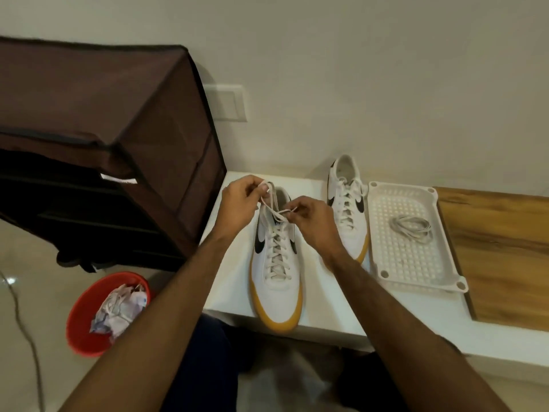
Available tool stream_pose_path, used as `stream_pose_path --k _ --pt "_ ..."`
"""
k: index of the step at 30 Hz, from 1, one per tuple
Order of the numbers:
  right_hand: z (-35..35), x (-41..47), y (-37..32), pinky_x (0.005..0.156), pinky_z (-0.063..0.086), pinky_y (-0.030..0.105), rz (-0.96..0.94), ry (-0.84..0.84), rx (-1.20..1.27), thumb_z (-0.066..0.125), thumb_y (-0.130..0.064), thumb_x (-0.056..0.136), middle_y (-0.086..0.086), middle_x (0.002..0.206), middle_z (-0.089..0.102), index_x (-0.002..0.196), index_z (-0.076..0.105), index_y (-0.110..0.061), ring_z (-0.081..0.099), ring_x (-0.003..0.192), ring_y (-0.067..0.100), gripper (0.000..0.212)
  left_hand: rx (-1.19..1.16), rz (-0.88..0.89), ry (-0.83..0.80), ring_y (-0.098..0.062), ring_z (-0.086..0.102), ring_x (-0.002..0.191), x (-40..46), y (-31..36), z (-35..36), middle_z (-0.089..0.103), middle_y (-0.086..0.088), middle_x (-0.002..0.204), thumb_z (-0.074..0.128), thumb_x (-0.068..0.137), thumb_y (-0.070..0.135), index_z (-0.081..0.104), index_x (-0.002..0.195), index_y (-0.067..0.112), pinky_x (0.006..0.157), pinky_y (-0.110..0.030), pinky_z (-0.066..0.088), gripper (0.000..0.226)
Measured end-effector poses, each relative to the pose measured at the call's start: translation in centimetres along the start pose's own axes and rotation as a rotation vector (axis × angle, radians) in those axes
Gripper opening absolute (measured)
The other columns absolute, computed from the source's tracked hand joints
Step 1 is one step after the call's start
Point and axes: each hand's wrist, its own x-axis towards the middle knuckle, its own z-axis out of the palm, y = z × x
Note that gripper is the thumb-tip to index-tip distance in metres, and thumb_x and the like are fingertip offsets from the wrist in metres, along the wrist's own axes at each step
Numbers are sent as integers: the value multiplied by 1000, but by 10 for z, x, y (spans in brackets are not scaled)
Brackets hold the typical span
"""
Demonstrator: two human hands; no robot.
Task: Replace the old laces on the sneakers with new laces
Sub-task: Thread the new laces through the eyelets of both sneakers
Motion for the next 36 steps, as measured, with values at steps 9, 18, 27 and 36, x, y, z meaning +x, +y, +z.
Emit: stream_pose_path --k 9,18,27,36 --pt "-13 2 6 91 49 12 -229 -155 -173 56 9 92 -4 108 77 104 79 -17 69 101 6 37 424 296 -655 -16 66 101 31 -18 12 67 0 114 63 91 0 57 118 12 87 -30 55 30" --pt "-7 -16 10 76 48 8 -79 -70 -145 61 -5 95 -3 113 56 107 72 -16 64 90 6 19 361 574 -362 -13 55 102 15 -19 1 56 -6 112 49 88 10 62 115 4 88 -18 47 30" --pt "-2 -22 13 79 53 17 -26 -132 -98 64 -12 97 -5 113 59 109 70 -18 63 92 2 15 205 331 -443 -11 70 97 14 -25 17 67 -2 110 55 84 -18 60 118 14 85 -24 57 47" --pt "-1 -38 14 79 53 19 78 -111 -57 65 -14 97 -2 124 51 121 58 -20 61 94 5 26 538 630 -278 -21 59 94 20 -30 7 61 -4 107 68 87 -1 60 109 10 81 -40 51 26"
